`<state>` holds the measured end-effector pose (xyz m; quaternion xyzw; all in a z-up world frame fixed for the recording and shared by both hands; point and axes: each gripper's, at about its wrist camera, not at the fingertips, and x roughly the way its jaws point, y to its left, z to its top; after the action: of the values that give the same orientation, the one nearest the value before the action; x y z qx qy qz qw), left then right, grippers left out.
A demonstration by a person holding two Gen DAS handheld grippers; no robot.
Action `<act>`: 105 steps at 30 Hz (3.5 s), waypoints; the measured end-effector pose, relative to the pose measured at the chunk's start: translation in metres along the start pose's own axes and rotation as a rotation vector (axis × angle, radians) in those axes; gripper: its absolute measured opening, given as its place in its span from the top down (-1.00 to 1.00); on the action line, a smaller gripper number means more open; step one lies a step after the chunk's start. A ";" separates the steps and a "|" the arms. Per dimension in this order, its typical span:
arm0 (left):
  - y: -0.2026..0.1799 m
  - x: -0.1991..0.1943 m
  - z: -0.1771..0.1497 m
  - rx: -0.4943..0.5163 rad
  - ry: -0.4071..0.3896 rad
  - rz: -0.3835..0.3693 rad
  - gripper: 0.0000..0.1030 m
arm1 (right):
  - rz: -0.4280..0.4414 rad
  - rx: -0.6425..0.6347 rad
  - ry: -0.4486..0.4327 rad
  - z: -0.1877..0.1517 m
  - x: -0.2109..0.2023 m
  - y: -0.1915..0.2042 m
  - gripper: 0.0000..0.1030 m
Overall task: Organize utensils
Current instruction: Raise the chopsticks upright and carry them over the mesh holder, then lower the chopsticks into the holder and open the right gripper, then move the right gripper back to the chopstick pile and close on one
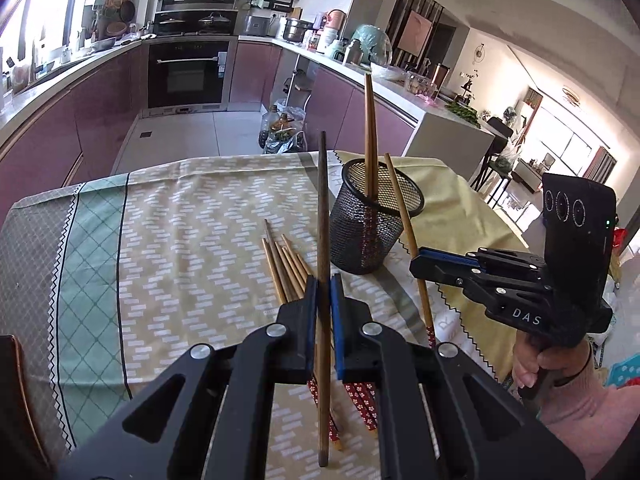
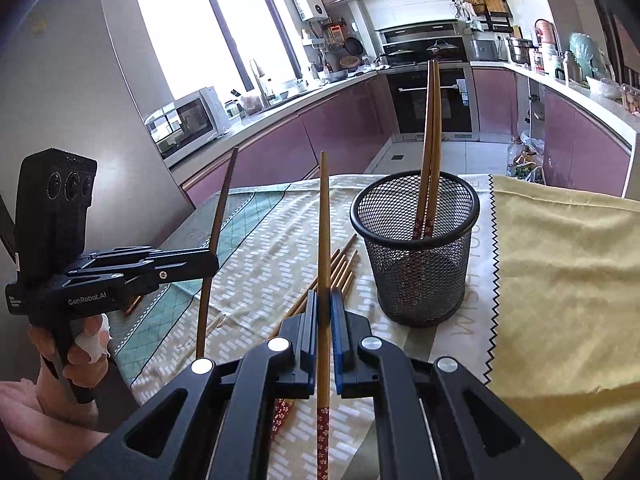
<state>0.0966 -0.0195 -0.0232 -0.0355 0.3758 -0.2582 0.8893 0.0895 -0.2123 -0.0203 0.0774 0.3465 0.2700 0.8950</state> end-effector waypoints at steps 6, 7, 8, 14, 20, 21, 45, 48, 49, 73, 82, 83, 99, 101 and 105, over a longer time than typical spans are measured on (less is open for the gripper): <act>-0.005 -0.016 0.001 0.018 -0.018 -0.030 0.85 | 0.003 -0.005 -0.040 0.001 -0.013 -0.002 0.89; -0.005 -0.018 0.002 0.018 -0.021 -0.037 0.85 | 0.006 -0.004 -0.047 0.002 -0.016 -0.002 0.89; -0.005 -0.021 0.003 0.017 -0.026 -0.043 0.85 | 0.011 -0.001 -0.052 0.002 -0.018 -0.003 0.89; -0.009 -0.039 0.012 0.010 -0.078 -0.088 0.85 | 0.022 -0.004 -0.097 0.007 -0.034 -0.005 0.89; -0.015 -0.047 0.030 0.011 -0.130 -0.111 0.86 | 0.025 -0.019 -0.149 0.022 -0.047 -0.006 0.89; -0.016 -0.047 0.033 0.009 -0.137 -0.116 0.86 | 0.025 -0.021 -0.157 0.025 -0.049 -0.007 0.89; -0.056 -0.034 0.138 0.062 -0.284 -0.056 0.85 | -0.089 -0.087 -0.294 0.096 -0.077 -0.024 0.89; -0.057 -0.014 0.136 0.070 -0.227 -0.042 0.85 | -0.098 -0.085 -0.253 0.096 -0.063 -0.029 0.89; -0.057 -0.007 0.135 0.077 -0.203 -0.047 0.85 | -0.101 -0.084 -0.238 0.095 -0.059 -0.031 0.89; -0.047 0.088 0.123 0.122 0.027 0.018 0.79 | -0.134 0.004 0.007 0.087 0.014 -0.055 0.83; -0.032 0.068 0.109 0.079 -0.037 0.057 0.45 | -0.118 0.003 -0.037 0.083 0.004 -0.050 0.65; -0.029 0.063 0.105 0.074 -0.050 0.063 0.43 | -0.110 -0.001 -0.043 0.080 0.000 -0.048 0.63; 0.014 0.047 -0.001 0.061 0.052 0.156 0.23 | 0.035 -0.095 0.083 0.004 0.012 0.010 0.32; 0.018 0.053 -0.012 0.051 0.073 0.167 0.23 | 0.025 -0.085 0.121 -0.005 0.025 0.012 0.32; 0.023 0.062 -0.025 0.043 0.104 0.183 0.23 | 0.001 -0.070 0.165 -0.021 0.041 0.013 0.32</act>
<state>0.1251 -0.0266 -0.0872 0.0315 0.4173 -0.1851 0.8891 0.0951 -0.1801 -0.0551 0.0238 0.4095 0.2879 0.8654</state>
